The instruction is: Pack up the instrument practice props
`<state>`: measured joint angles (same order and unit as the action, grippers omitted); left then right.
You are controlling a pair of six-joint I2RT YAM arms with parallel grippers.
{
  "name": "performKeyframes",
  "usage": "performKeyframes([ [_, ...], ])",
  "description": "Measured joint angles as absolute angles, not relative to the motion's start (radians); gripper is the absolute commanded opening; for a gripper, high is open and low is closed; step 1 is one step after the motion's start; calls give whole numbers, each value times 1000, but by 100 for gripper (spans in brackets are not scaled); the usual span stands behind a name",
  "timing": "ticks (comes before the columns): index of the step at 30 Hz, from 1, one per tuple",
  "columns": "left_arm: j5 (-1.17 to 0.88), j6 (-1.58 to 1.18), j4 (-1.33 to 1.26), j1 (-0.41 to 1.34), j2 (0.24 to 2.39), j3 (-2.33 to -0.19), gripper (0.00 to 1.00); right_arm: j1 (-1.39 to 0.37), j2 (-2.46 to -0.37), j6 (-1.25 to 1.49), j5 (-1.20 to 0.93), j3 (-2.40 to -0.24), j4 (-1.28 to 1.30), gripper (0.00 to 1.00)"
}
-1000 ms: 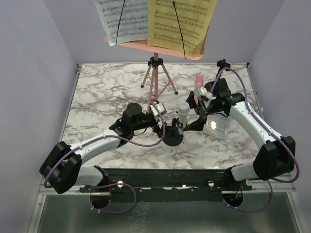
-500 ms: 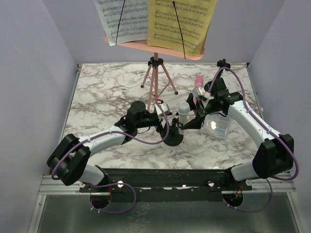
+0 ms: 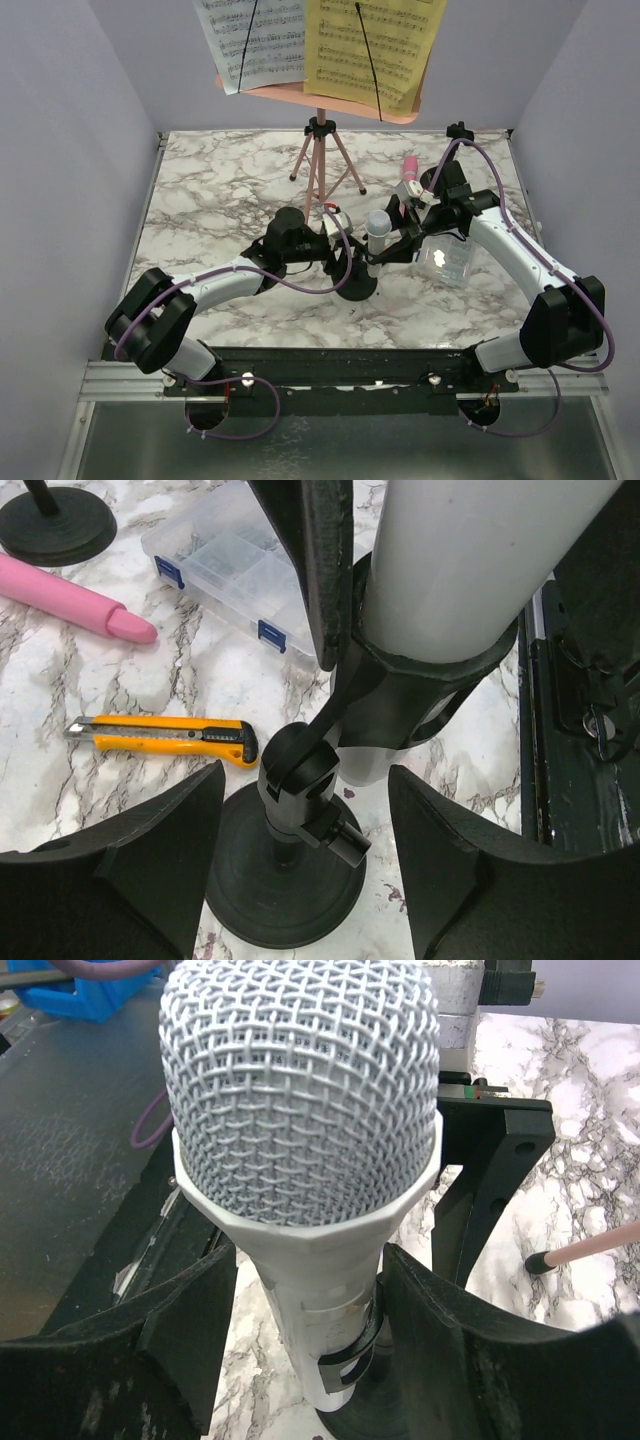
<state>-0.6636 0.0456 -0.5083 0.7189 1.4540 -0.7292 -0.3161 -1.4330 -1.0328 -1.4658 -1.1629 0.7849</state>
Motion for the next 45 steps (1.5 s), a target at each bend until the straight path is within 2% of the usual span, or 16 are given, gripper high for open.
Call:
performKeyframes([
  [10,-672,45,-508,715,1459,-744,60,-315,-1433,-1040,-1462,-1162,784,53],
  [12,-673,45,-508,715,1459,-744,50,-315,-1433,-1040,-1462,-1161,784,52],
  [15,-677,46,-508,715,1460,-746,25,-315,-1433,-1041,-1460,-1161,783,50],
  [18,-682,50,-512,715,1466,-749,13,-315,-1433,-1044,-1457,-1161,778,45],
  [21,-686,62,-514,715,1468,-750,0,-312,-1433,-1049,-1456,-1161,775,33],
  [24,-685,64,-515,715,1468,-750,0,-312,-1433,-1048,-1457,-1163,775,27],
  [33,-684,64,-521,715,1468,-750,0,-313,-1439,-1046,-1452,-1201,827,28],
  [39,-684,64,-521,715,1468,-749,0,-313,-1446,-1045,-1453,-1212,843,11],
  [45,-684,64,-559,715,1468,-758,0,-315,-1468,-1048,-1436,-1308,927,1],
])
